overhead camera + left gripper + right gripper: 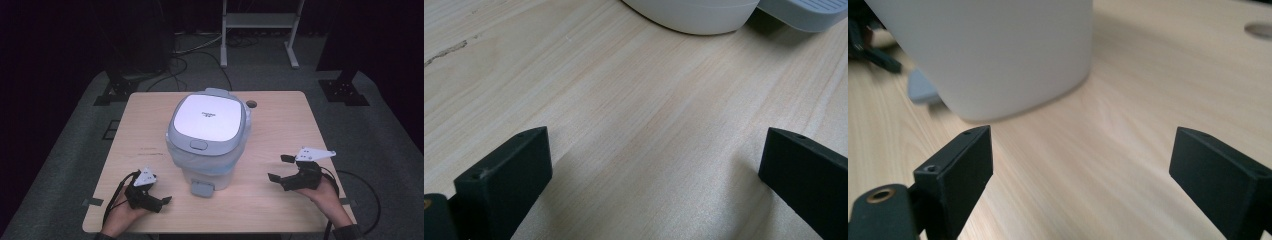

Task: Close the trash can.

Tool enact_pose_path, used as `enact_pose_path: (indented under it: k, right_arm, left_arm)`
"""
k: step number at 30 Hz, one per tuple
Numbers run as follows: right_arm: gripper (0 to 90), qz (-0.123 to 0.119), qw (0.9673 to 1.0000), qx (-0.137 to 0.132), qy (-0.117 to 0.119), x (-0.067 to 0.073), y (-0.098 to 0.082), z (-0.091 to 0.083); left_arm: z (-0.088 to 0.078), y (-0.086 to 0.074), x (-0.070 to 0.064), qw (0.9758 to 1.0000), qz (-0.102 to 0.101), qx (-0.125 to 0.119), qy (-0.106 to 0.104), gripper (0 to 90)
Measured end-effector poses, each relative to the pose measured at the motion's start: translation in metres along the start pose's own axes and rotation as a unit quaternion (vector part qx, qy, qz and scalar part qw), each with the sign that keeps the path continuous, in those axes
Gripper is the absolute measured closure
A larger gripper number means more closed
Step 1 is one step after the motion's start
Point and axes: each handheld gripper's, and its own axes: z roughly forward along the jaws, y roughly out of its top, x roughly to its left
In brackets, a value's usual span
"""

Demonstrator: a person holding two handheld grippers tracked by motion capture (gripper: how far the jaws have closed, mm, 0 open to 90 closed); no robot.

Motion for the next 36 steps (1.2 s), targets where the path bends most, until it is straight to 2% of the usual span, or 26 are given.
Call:
enact_pose_path:
  k: [4,9,11,15,19,23,27,30,36]
  right_arm:
    - [8.8,0.005,0.9997,0.022,-0.011,-0.001,-0.015,0.003]
    - [7.9,0.0,0.9983,0.053,-0.023,-0.002,-0.03,0.005]
    - [7.8,0.001,0.9972,0.072,-0.021,-0.003,-0.036,0.006]
    - [1.8,0.01,0.9935,0.112,-0.018,-0.005,-0.042,0.009]
    - [1.7,0.0,0.9909,0.132,-0.029,-0.004,-0.047,0.011]
    - [1.5,-0.019,0.9881,0.144,-0.05,-0.003,-0.051,0.012]
    - [1.0,-0.023,0.9892,0.134,-0.054,-0.002,-0.054,0.012]
    - [0.6,-0.025,0.9918,0.115,-0.05,-0.003,-0.058,0.012]
    - [0.6,-0.024,0.9918,0.115,-0.052,-0.002,-0.058,0.011]
  left_arm:
    - [0.0,0.0,0.0,1.0,0.0,0.0,0.0,0.0]
    - [0.0,0.0,0.0,1.0,0.0,0.0,0.0,0.0]
    - [0.0,0.0,0.0,1.0,0.0,0.0,0.0,0.0]
    - [0.0,0.0,0.0,1.0,0.0,0.0,0.0,0.0]
    - [0.0,0.0,0.0,1.0,0.0,0.0,0.0,0.0]
    - [0.0,0.0,0.0,1.0,0.0,0.0,0.0,0.0]
    - [0.0,0.0,0.0,1.0,0.0,0.0,0.0,0.0]
    - [0.0,0.0,0.0,1.0,0.0,0.0,0.0,0.0]
    - [0.0,0.0,0.0,1.0,0.0,0.0,0.0,0.0]
